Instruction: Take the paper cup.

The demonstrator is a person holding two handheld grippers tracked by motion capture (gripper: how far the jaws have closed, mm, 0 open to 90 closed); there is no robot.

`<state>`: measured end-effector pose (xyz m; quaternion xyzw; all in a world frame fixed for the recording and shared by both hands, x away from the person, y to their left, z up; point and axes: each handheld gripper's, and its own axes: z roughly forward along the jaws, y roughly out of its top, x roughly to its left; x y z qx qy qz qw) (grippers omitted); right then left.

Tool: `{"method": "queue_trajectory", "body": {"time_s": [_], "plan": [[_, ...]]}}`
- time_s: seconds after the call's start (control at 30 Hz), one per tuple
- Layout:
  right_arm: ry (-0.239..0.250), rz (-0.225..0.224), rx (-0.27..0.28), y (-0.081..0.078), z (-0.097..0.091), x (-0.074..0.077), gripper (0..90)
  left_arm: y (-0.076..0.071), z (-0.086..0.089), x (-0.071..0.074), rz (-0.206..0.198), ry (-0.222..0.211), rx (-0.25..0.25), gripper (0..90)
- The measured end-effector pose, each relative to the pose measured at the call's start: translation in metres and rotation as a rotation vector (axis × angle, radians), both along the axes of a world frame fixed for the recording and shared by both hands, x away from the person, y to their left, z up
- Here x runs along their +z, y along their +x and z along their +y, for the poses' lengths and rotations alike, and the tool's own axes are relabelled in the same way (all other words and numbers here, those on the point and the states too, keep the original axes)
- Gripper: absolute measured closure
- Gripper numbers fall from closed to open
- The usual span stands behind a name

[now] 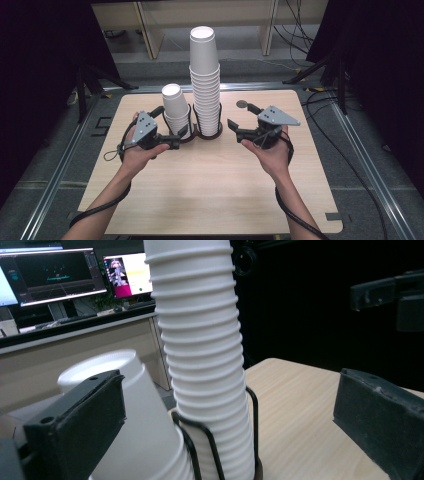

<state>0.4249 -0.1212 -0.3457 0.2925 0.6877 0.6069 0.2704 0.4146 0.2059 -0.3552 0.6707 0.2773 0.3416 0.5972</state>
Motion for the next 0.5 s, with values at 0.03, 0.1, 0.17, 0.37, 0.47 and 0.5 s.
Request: {"method": "queue_trajectory", "body": {"time_s": [0.03,0.1,0.17,0.37,0.47,0.5], "plan": [[0.007,0.003,0.007,0.007,0.006,0.011,14.7,0.004,-0.003,0.003,-0.001,-0.003,-0.001,0.0],[0.002,-0.019,0.014,0.015,0.012,0.021,14.7,0.015,-0.014,0.011,-0.010,0.000,-0.009,0.0],[0.010,-0.016,0.020,0.018,0.015,0.026,14.7,0.019,-0.017,0.014,-0.012,0.003,-0.009,0.0],[0.015,-0.048,0.026,0.045,0.031,0.056,14.7,0.042,-0.034,0.027,-0.015,0.016,-0.001,0.0],[0.031,-0.043,0.032,0.056,0.038,0.065,14.7,0.053,-0.039,0.033,-0.016,0.018,0.011,0.0],[0.031,-0.043,0.032,0.056,0.038,0.065,14.7,0.056,-0.041,0.034,-0.015,0.015,0.012,0.0]]}}
